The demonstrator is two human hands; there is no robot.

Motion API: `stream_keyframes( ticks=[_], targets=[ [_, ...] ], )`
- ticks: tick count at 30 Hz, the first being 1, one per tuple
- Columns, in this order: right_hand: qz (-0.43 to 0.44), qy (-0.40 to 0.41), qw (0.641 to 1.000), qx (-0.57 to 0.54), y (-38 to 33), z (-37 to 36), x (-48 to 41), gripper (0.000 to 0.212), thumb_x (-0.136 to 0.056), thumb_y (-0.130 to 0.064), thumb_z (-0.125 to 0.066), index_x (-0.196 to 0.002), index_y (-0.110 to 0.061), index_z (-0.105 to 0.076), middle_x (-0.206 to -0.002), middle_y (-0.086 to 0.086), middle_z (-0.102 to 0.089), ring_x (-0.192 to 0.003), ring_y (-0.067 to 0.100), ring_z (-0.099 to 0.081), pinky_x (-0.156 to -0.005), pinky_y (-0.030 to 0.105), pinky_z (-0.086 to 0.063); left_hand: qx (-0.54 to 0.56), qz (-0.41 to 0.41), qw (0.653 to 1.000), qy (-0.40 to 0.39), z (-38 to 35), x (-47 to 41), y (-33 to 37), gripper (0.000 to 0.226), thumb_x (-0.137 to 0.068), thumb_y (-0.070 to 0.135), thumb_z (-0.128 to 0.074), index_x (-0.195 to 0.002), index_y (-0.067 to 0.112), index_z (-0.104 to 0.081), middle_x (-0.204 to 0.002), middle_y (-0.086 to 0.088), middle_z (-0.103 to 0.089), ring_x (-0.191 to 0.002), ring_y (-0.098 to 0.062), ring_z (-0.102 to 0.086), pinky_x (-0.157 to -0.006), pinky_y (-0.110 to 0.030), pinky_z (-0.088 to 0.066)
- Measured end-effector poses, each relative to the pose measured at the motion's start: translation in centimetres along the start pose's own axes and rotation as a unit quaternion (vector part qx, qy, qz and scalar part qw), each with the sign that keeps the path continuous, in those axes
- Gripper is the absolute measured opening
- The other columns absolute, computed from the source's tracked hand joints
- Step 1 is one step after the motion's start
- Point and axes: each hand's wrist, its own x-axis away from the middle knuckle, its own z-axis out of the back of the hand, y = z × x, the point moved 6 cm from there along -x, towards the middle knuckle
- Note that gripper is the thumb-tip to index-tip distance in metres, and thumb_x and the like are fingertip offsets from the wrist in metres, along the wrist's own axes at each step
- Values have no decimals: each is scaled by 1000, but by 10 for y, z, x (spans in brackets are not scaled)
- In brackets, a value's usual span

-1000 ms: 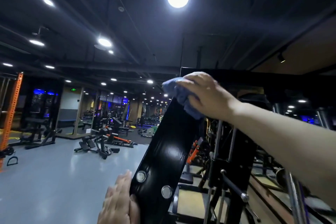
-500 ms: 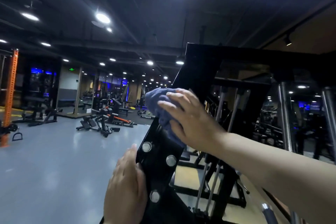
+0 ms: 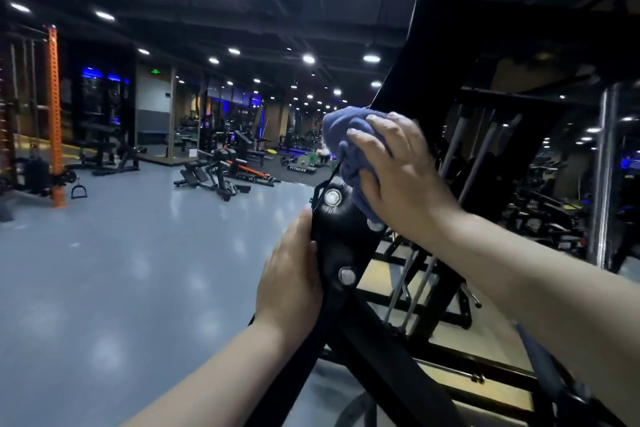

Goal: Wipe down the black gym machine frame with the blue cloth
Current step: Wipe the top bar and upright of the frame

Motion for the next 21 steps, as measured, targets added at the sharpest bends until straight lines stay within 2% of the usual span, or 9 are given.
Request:
stream_keyframes(
  ticks=[2, 6, 8, 11, 14, 16, 18, 19, 21],
  targets=[
    [46, -7, 999, -9, -30, -13, 24, 48, -90, -18, -47, -134, -4, -62, -141, 23, -52, -136, 44, -43, -116, 57, -32, 6, -8, 1000, -25, 3, 10, -7, 66, -97, 41, -24, -160, 23, -23, -159, -2, -38, -143, -20, -38, -108, -28, -33],
    [53, -12, 998, 17, -47, -18, 45, 49, -93, -16, -52, -140, -4, -57, -142, 27, -51, -134, 47, -45, -114, 57, -35, 26, 16, 997, -73, 12, 25, -29, 60, -104, 22, -35, -160, 35, -18, -162, 10, -32, -143, -14, -41, -101, -21, -35],
    [85, -36, 995, 22, -53, -21, 53, 49, -95, -17, -47, -140, -3, -56, -142, 28, -50, -133, 49, -45, -113, 58, -36, 29, 21, 996, -84, 18, 34, -36, 59, -104, 19, -39, -159, 34, -23, -161, 8, -36, -139, -14, -45, -100, -20, -36],
    [166, -83, 983, 4, -73, -32, 78, 46, -100, -16, -36, -137, -2, -60, -141, 26, -53, -134, 47, -46, -115, 55, -35, 64, 64, 992, -94, 30, 50, -46, 53, -104, 17, -45, -156, 26, -36, -153, 3, -48, -136, -14, -47, -101, -10, -31],
    [139, -92, 986, -12, -84, -34, 84, 47, -95, -14, -43, -138, -2, -58, -138, 25, -54, -132, 48, -47, -117, 53, -34, 150, 123, 976, -94, 41, 63, -50, 53, -96, 12, -47, -148, 23, -50, -137, 16, -57, -127, 0, -52, -103, -5, -34],
    [85, -78, 993, -13, -94, -38, 90, 52, -90, -15, -46, -139, -1, -57, -138, 28, -53, -131, 50, -45, -117, 53, -34, 211, 182, 955, -102, 46, 74, -58, 47, -99, -3, -44, -136, 21, -61, -123, 16, -67, -114, 2, -62, -99, -10, -43],
    [66, -46, 997, 18, -109, -44, 103, 50, -92, -16, -47, -139, -1, -57, -138, 30, -54, -132, 47, -42, -117, 53, -35, 268, 239, 927, -107, 49, 84, -65, 43, -101, -8, -42, -119, 22, -67, -103, 16, -73, -96, 4, -66, -91, -15, -50],
    [76, -38, 996, 19, -119, -51, 113, 47, -93, -15, -48, -137, -2, -58, -137, 30, -56, -131, 44, -42, -118, 49, -33, 275, 264, 919, -102, 54, 91, -69, 40, -102, -7, -44, -118, 22, -66, -103, 11, -74, -96, 0, -65, -95, -21, -51],
    [110, -66, 992, 0, -142, -69, 139, 45, -92, -10, -51, -135, -4, -60, -134, 26, -59, -128, 41, -48, -115, 46, -30, 264, 281, 916, -110, 63, 105, -72, 37, -102, -6, -45, -123, 17, -64, -116, -3, -71, -106, -10, -63, -108, -32, -47]
  ],
)
